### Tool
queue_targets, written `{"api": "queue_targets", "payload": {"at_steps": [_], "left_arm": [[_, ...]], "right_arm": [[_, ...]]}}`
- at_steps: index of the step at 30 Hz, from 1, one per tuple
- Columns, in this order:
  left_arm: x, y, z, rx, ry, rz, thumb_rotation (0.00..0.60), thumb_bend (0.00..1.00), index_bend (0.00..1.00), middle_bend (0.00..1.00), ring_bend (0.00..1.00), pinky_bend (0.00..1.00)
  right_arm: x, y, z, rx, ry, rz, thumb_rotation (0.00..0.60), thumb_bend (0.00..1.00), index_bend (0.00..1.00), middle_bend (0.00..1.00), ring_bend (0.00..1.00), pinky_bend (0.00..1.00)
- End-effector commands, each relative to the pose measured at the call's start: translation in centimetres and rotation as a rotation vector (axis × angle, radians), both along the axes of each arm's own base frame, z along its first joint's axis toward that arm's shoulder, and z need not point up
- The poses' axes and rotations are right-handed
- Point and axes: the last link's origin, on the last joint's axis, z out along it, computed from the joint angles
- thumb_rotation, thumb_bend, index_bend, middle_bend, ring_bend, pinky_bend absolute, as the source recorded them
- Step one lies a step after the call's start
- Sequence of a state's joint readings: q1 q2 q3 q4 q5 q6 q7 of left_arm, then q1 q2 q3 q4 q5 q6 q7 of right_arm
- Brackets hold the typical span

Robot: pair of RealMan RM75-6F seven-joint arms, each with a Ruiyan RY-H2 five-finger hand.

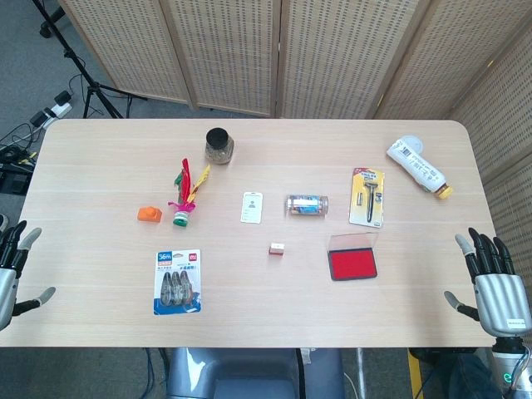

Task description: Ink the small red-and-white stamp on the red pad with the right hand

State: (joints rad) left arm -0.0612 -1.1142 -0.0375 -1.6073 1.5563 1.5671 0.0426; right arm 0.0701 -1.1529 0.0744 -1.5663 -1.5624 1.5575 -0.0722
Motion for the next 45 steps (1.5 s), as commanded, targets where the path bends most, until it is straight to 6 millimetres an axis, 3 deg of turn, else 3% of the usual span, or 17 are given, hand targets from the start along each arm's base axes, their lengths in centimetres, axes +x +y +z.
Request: {"api": "queue_targets", "payload": {"at_steps": [1,12,14,15,17,19,22,26,34,45], "left_arm": [[0.0,0.0,0.0,-0.001,0.002,0.002,0.600,0.00,0.00,0.00,0.00,0.00],[0.0,0.1,0.1,0.003,-0.007,0.004,0.600,0.00,0.00,0.00,0.00,0.00],[-0.1,0.2,0.3,0.010,-0.012,0.008,0.600,0.00,0.00,0.00,0.00,0.00],[-0.2,0.2,0.4,0.012,-0.014,0.010,0.600,0.00,0.00,0.00,0.00,0.00],[-0.2,0.3,0.5,0.013,-0.018,0.013,0.600,0.00,0.00,0.00,0.00,0.00],[-0.2,0.4,0.6,0.016,-0.020,0.015,0.600,0.00,0.00,0.00,0.00,0.00],[-0.2,0.5,0.7,0.021,-0.019,0.022,0.600,0.00,0.00,0.00,0.00,0.00],[-0.2,0.7,0.6,0.024,-0.008,0.030,0.600,0.00,0.00,0.00,0.00,0.00],[-0.6,1.3,0.8,0.026,-0.018,0.060,0.600,0.00,0.00,0.00,0.00,0.00],[-0.9,1.7,0.8,0.015,-0.024,0.078,0.600,0.00,0.00,0.00,0.00,0.00]], "right_arm": [[0.0,0.0,0.0,-0.001,-0.003,0.003,0.600,0.00,0.00,0.00,0.00,0.00],[-0.1,-1.0,-0.1,-0.011,-0.013,0.014,0.600,0.00,0.00,0.00,0.00,0.00],[-0.1,-2.0,-0.1,-0.024,-0.005,0.044,0.600,0.00,0.00,0.05,0.02,0.00],[-0.1,-2.5,-0.1,-0.022,0.006,0.052,0.600,0.00,0.00,0.14,0.09,0.02],[0.4,-4.1,-0.1,0.003,0.042,0.091,0.600,0.00,0.00,0.34,0.29,0.18],[1.2,-5.5,-0.1,0.040,0.067,0.125,0.600,0.00,0.00,0.52,0.48,0.49],[2.7,-7.9,-0.2,0.108,0.126,0.179,0.600,0.00,0.00,0.66,0.62,0.75],[5.1,-10.9,-0.8,0.202,0.134,0.190,0.600,0.00,0.00,0.76,0.74,0.94],[10.2,-15.4,-2.4,0.305,0.146,0.172,0.600,0.00,0.00,0.86,0.86,1.00],[17.8,-15.3,-8.4,0.471,0.090,0.184,0.600,0.00,0.18,0.98,0.98,1.00]]}}
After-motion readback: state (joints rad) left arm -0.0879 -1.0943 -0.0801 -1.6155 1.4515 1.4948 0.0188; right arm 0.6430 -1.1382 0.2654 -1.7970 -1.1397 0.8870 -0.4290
